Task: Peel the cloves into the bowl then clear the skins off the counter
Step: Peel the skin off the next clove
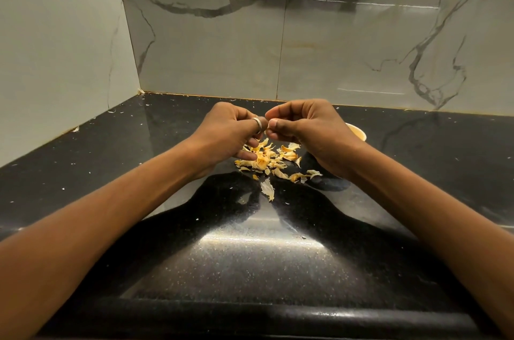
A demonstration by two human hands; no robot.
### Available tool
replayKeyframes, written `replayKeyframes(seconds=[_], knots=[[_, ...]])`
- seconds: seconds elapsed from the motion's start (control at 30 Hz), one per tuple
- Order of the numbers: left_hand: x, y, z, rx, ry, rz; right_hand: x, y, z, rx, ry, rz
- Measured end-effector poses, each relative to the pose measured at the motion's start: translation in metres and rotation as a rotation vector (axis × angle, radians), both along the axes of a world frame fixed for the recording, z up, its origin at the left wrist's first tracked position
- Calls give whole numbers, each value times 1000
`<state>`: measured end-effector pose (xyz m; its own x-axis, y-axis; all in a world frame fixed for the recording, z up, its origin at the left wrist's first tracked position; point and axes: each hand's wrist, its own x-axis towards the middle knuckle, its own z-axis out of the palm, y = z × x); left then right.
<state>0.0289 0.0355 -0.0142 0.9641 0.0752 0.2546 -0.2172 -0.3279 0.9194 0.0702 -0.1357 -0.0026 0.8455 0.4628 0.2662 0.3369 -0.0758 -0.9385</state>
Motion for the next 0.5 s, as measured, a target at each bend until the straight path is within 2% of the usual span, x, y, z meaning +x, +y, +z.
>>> replayKeyframes(seconds=[0.1,0.33,0.5], knots=[[1,0,0,-5,-5,-14,-1,0,1,1,4,-4],[3,-1,-3,134,-136,76,-2,-1,6,18,33,-12],[4,6,-1,123,-172,151,-3,-2,7,53,78,-9]])
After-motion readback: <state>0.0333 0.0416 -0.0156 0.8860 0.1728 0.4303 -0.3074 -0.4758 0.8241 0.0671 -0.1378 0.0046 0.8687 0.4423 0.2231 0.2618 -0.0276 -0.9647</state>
